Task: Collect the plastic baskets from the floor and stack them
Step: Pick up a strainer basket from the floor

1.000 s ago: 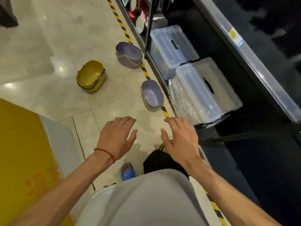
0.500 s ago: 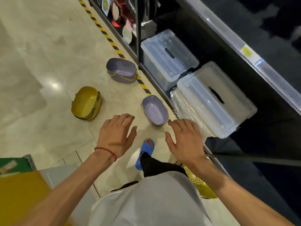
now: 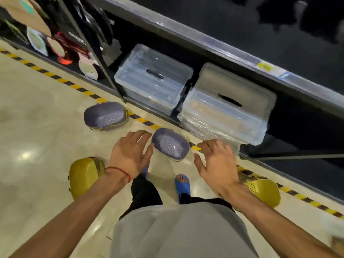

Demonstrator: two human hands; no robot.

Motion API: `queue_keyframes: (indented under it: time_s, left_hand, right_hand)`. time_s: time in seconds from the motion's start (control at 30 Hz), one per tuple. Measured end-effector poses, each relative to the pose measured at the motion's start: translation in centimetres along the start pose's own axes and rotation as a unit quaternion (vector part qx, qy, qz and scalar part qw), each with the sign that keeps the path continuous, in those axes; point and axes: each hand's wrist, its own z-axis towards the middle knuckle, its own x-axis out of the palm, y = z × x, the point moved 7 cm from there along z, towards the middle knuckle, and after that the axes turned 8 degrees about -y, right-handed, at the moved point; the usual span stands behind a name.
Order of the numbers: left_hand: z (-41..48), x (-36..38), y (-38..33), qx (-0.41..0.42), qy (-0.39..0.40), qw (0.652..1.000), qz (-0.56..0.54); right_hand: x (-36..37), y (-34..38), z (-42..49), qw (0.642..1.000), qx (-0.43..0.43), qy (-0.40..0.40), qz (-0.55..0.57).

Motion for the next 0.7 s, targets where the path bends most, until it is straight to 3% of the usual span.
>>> queue_keyframes:
  time_s: [0.2,0.33,0.53,0.7]
  left_hand:
    - [6.4,2.3,3.1,0.133,0.076,0.988,-0.016]
    - [7.7,5.6,4.4,0.189,0.132,0.973,0.003]
    - [8.6,13.7,5.6,0.216,0.145,0.966,-0.001]
    - [9.0,23.9,7.2,0.182,0.162,0.970,-0.016]
  right_hand:
    - [4.5,1.7,1.7,0.981,0.180,0.072,-0.030]
    - [7.6,2.9,2.1,0.965,0.258,0.056,0.004]
    - [15.1,1.4,0.8,0.939,0.339,-0.010,0.045]
    - [24.8,-1.7,-1.9,0.902,0.427,0.010,0.068]
